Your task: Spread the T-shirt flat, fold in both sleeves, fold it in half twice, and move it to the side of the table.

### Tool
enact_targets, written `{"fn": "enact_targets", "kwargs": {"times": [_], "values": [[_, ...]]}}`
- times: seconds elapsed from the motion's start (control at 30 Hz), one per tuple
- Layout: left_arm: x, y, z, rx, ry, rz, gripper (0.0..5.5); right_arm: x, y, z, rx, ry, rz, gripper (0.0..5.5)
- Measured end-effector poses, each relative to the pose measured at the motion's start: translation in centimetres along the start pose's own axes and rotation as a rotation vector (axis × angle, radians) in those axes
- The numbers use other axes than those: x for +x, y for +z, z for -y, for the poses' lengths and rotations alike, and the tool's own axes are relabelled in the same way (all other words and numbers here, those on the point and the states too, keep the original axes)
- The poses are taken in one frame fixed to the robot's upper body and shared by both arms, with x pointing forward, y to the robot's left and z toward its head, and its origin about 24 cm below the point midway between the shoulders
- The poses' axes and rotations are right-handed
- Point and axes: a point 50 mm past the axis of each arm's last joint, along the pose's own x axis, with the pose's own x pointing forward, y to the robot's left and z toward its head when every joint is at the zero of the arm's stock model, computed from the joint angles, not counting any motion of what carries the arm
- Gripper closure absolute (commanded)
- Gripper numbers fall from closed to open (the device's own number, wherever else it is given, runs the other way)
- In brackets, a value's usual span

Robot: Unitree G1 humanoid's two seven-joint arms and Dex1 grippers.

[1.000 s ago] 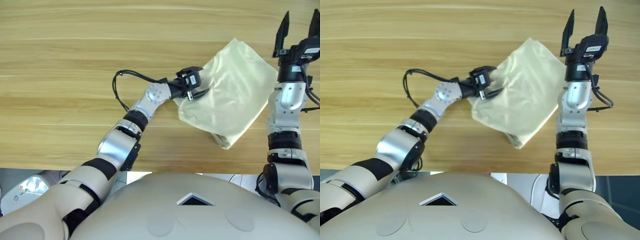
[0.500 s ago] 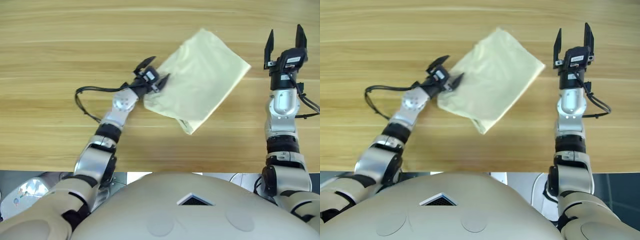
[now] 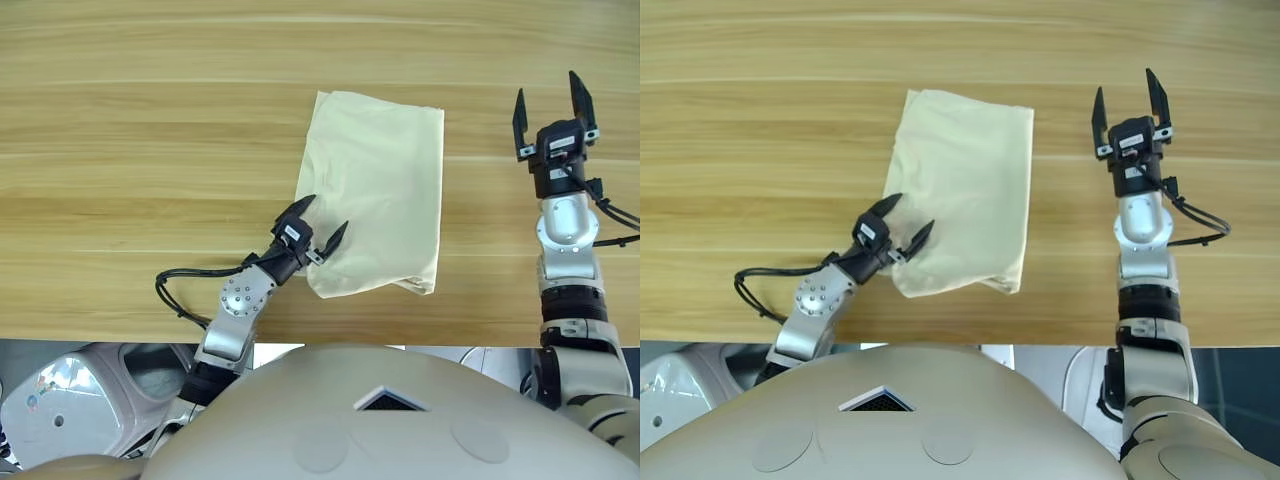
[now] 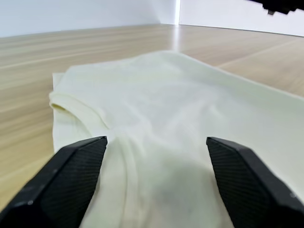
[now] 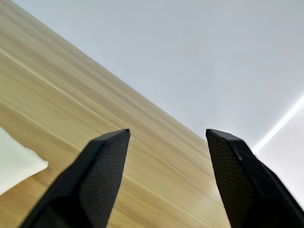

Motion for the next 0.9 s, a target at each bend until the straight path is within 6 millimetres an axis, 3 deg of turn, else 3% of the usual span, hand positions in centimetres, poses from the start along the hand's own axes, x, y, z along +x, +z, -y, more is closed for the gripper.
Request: {"fn": "enact_targets", "kwargs": {"times": [0.1,0.23,0.3,0.33,0.43,0.5,0.57,0.6,0.63,0.77,0.9], "values": [[0.4,1.8,-0.4,0.026,0.061,0.094,1.61,-0.8,-0.4,-0.1,-0.036,0.018,-0.014,2.54],[-0.7,6.9,-1.4,0.098,0.073,0.4,1.61,-1.9,-0.4,0.9,-0.12,0.033,0.021,2.54],[-2.4,9.1,-3.7,0.177,0.11,0.521,1.61,-3.5,-0.2,0.7,-0.222,0.15,0.077,2.54],[-3.4,9.7,-5.9,0.296,0.185,0.523,1.61,-4.7,-0.3,0.2,-0.28,0.252,0.094,2.54],[-6.9,8.1,-13.6,0.793,0.381,0.17,1.61,-10.7,-2.1,-0.8,-0.413,0.574,0.01,2.54],[-9.7,5.0,-15.6,1.038,0.289,-0.16,1.61,-13.1,-1.9,-0.1,-0.447,0.646,0.006,2.54],[-12.7,2.1,-15.5,1.185,0.08,-0.413,1.61,-14.3,-1.4,0.1,-0.485,0.724,0.016,2.54],[-14.5,1.5,-14.9,1.263,-0.098,-0.481,1.61,-15.2,-0.8,0.4,-0.518,0.793,0.032,2.54],[-14.8,1.7,-14.4,1.295,-0.183,-0.478,1.61,-15.4,-0.5,0.3,-0.541,0.828,0.05,2.54],[-11.9,2.1,-10.4,1.317,-0.484,-0.241,1.61,-15.6,2.4,-3.3,-0.481,0.973,0.239,2.54],[-9.8,2.0,-9.9,1.303,-0.615,-0.141,1.61,-15.0,3.0,-4.3,-0.49,1.017,0.3,2.54]]}}
